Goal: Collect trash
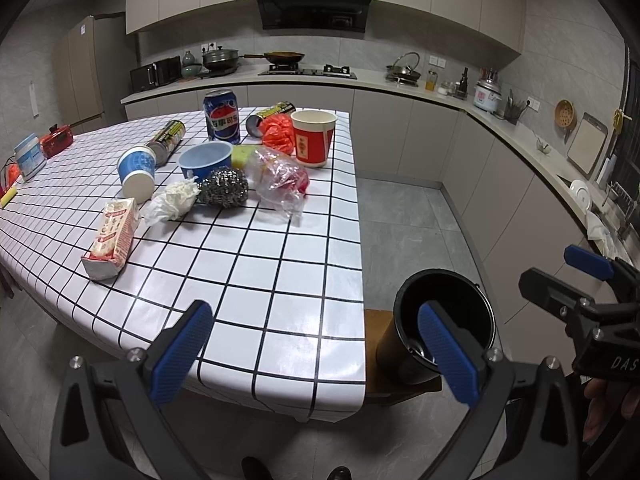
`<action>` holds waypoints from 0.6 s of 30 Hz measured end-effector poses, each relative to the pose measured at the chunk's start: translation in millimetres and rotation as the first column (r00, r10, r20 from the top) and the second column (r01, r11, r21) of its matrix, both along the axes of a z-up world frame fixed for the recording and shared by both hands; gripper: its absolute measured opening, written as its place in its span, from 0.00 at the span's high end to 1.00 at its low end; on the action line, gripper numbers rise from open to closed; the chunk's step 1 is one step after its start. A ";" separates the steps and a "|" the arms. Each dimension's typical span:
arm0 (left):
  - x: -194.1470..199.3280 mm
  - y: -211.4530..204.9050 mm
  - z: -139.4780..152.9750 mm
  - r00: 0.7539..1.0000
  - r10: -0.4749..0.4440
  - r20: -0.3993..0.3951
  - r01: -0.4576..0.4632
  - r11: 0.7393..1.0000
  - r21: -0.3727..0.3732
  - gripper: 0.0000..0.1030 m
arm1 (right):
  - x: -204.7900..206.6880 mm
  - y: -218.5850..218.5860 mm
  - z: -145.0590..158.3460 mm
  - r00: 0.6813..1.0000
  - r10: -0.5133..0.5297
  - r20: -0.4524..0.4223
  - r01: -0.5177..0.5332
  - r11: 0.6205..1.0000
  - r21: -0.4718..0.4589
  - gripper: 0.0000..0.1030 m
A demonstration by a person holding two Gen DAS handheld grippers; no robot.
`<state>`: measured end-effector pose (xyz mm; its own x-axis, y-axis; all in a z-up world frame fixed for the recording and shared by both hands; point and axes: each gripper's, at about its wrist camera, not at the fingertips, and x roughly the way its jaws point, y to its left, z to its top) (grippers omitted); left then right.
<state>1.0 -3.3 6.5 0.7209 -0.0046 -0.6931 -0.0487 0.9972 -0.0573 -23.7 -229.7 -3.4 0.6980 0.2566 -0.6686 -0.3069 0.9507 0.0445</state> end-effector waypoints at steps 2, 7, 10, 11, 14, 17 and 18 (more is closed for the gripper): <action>0.2 0.0 -0.1 1.000 0.001 0.000 -0.001 1.000 0.000 0.00 | 0.0 0.3 -0.2 1.000 0.001 0.000 -0.001 1.000 0.001 0.00; 3.7 -1.1 -3.6 1.000 0.005 -0.002 -0.005 1.000 -0.002 0.00 | 1.5 0.3 -1.1 1.000 0.005 -0.001 -0.005 1.000 -0.001 0.00; 4.5 -0.6 -4.2 1.000 0.006 -0.002 -0.006 1.000 -0.002 0.00 | 1.5 0.8 -1.2 1.000 0.005 -0.001 -0.005 1.000 -0.002 0.00; 4.7 -0.5 -4.2 1.000 0.005 -0.003 -0.005 1.000 -0.003 0.00 | 1.4 0.6 -1.1 1.000 0.004 -0.001 -0.004 1.000 -0.001 0.00; 4.5 -1.2 -4.4 1.000 0.005 -0.004 -0.005 1.000 -0.003 0.00 | 1.4 0.6 -1.3 1.000 0.005 -0.001 -0.005 1.000 -0.001 0.00; 4.5 -0.7 -4.4 1.000 0.005 -0.003 -0.005 1.000 -0.004 0.00 | 1.5 0.7 -1.5 1.000 0.004 -0.002 -0.004 1.000 0.000 0.00; 4.6 -0.5 -4.3 1.000 0.005 -0.003 -0.005 1.000 -0.002 0.00 | 1.6 0.7 -1.6 1.000 0.004 -0.002 -0.004 1.000 -0.001 0.00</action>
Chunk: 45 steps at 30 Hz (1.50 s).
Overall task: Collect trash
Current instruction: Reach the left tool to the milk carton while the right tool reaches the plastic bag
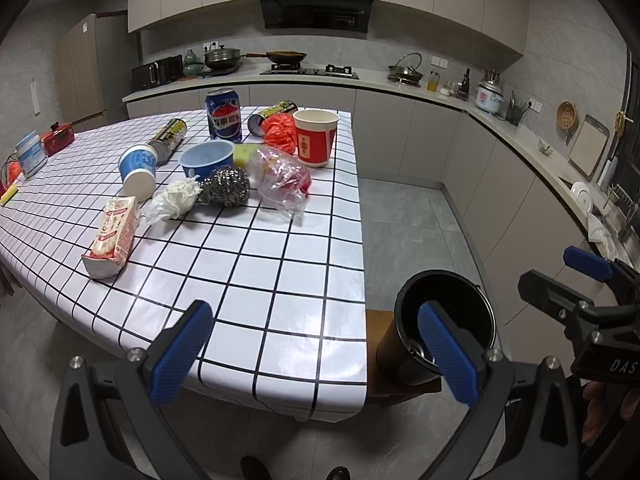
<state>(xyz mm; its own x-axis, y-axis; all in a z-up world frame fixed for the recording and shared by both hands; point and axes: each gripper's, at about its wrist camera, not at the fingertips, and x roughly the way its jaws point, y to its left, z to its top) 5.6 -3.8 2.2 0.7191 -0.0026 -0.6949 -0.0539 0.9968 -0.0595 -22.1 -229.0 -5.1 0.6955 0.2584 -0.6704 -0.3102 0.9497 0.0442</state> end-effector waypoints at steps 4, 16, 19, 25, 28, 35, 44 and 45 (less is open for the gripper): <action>1.2 0.9 -1.3 1.000 0.003 -0.001 -0.003 1.000 0.000 0.00 | 0.2 0.4 -0.3 1.000 0.002 -0.001 -0.002 1.000 0.000 0.00; 10.2 45.4 -6.7 0.995 0.094 -0.023 -0.094 0.996 -0.009 0.00 | 18.8 11.3 -10.7 0.999 0.028 -0.024 -0.027 0.999 0.027 0.00; 12.9 70.0 -9.5 0.991 0.135 -0.025 -0.136 0.990 -0.037 0.00 | 28.1 20.9 -10.6 0.999 0.041 -0.017 -0.041 0.999 0.031 0.00; 27.5 122.4 -14.2 0.974 0.224 -0.032 -0.224 0.975 -0.001 0.00 | 55.2 55.3 -7.2 0.996 0.084 -0.004 -0.083 0.996 0.043 0.04; 35.0 152.6 -17.2 0.961 0.274 -0.034 -0.275 0.961 -0.014 0.00 | 72.8 78.8 -7.9 0.993 0.114 -0.016 -0.113 0.993 0.041 0.14; 62.0 198.7 -30.6 0.952 0.301 -0.059 -0.302 0.953 -0.011 0.00 | 110.4 128.2 -17.0 0.987 0.154 -0.038 -0.153 0.988 0.035 0.18; 95.6 225.4 -53.7 0.953 0.278 -0.120 -0.283 0.958 -0.033 0.10 | 164.0 183.9 -47.4 0.973 0.203 -0.112 -0.205 0.979 -0.005 0.28; 97.1 227.1 -55.1 0.954 0.275 -0.123 -0.281 0.959 -0.036 0.11 | 168.9 189.0 -50.3 0.971 0.207 -0.118 -0.209 0.978 -0.007 0.28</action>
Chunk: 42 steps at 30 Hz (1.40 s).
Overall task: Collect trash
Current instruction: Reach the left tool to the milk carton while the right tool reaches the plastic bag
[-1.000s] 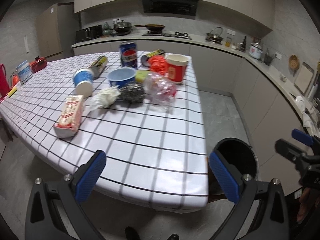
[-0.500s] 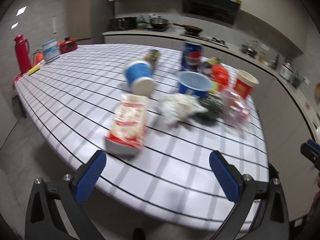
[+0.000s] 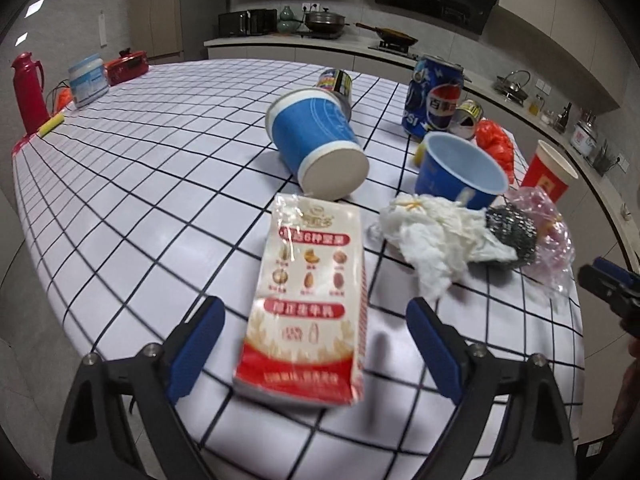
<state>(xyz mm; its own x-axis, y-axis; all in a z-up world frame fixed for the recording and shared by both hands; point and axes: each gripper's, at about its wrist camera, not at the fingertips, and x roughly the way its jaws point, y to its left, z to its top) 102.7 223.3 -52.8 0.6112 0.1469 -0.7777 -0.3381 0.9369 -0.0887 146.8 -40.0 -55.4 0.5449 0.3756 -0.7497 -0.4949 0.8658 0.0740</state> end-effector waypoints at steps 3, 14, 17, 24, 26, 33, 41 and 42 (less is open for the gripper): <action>5.9 5.9 -4.8 1.000 -0.005 -0.010 0.005 1.000 -0.013 0.13 | 12.7 13.0 -6.2 1.000 0.007 -0.010 -0.007 1.000 -0.006 0.28; 19.6 27.9 -7.2 1.000 -0.014 -0.012 0.013 0.999 -0.040 0.17 | 47.6 39.6 -14.5 0.999 -0.002 -0.042 0.002 1.000 0.000 0.28; 19.3 31.3 -5.9 1.000 -0.016 -0.007 0.016 0.999 -0.047 0.17 | 47.4 35.0 -2.3 0.999 -0.041 -0.026 0.042 0.998 0.039 0.28; 23.8 32.0 -8.1 1.000 -0.024 -0.004 0.024 0.999 -0.045 0.18 | 69.2 39.5 -2.1 0.992 -0.101 -0.080 0.106 0.993 0.059 0.28; 26.2 32.0 -7.8 1.000 -0.031 -0.002 0.031 0.999 -0.042 0.21 | 74.1 41.8 -8.8 0.989 -0.104 -0.101 0.110 0.992 0.060 0.28; 34.0 31.9 -7.2 0.999 -0.047 0.015 0.048 0.998 -0.050 0.34 | 75.8 44.1 -16.3 0.986 -0.120 -0.114 0.127 0.991 0.052 0.31; 32.3 25.1 -7.3 0.996 -0.077 0.037 0.079 0.996 -0.037 0.44 | 76.5 43.6 -18.0 0.984 -0.123 -0.130 0.132 0.989 0.060 0.39; 31.3 25.6 -7.0 0.996 -0.078 0.038 0.079 0.996 -0.039 0.44 | 74.7 44.2 -17.6 0.985 -0.118 -0.127 0.127 0.990 0.059 0.39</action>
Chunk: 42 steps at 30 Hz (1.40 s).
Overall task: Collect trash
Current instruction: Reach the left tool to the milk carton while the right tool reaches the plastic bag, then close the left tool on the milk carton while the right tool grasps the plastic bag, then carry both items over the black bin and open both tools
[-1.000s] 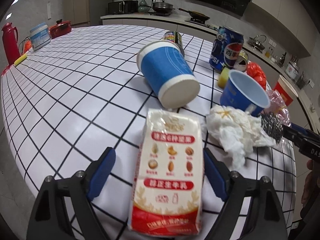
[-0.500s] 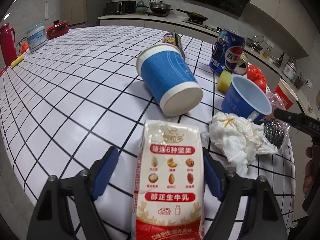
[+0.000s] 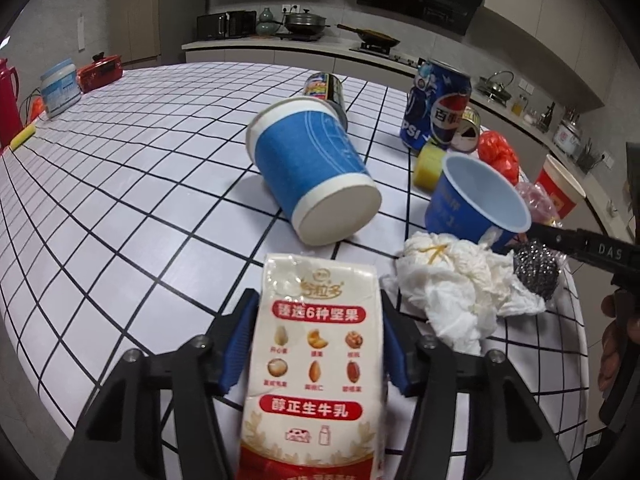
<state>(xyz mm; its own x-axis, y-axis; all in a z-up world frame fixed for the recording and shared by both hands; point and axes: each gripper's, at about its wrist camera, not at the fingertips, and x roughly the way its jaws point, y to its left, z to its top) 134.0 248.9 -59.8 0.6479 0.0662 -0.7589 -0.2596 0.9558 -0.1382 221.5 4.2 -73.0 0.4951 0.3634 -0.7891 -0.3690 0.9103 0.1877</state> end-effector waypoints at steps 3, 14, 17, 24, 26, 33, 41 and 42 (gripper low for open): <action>-3.5 -2.1 3.7 1.000 -0.008 0.011 0.008 1.000 -0.003 0.44 | -5.7 -1.3 2.8 1.000 0.002 0.010 -0.002 1.000 0.010 0.42; -16.3 -16.0 38.5 0.996 -0.025 0.082 0.024 1.000 0.012 0.45 | -33.5 -23.6 34.9 0.996 -0.042 0.074 0.038 0.998 0.057 0.45; -16.2 -27.4 51.9 0.992 -0.049 0.113 0.047 0.999 0.018 0.45 | -41.8 -34.0 44.2 0.995 -0.050 0.090 0.045 0.997 0.062 0.46; -12.1 -62.8 68.2 0.981 -0.120 0.150 0.118 0.993 0.022 0.45 | -61.5 -72.4 57.9 0.989 -0.098 0.112 0.088 0.992 0.088 0.46; -10.9 -75.2 68.2 0.978 -0.147 0.149 0.146 0.989 0.022 0.45 | -66.1 -86.1 59.3 0.987 -0.117 0.110 0.107 0.990 0.097 0.46; -4.6 -137.1 68.7 0.951 -0.265 0.157 0.266 0.964 0.010 0.45 | -89.6 -158.2 62.4 0.966 -0.231 0.116 0.222 0.971 0.085 0.46; 7.4 -236.2 63.9 0.896 -0.419 0.150 0.425 0.905 -0.012 0.45 | -114.2 -262.3 41.5 0.927 -0.370 0.069 0.368 0.929 0.041 0.46; 8.7 -251.3 62.3 0.887 -0.439 0.146 0.446 0.895 -0.016 0.45 | -117.1 -273.9 36.7 0.924 -0.379 0.062 0.377 0.926 0.035 0.46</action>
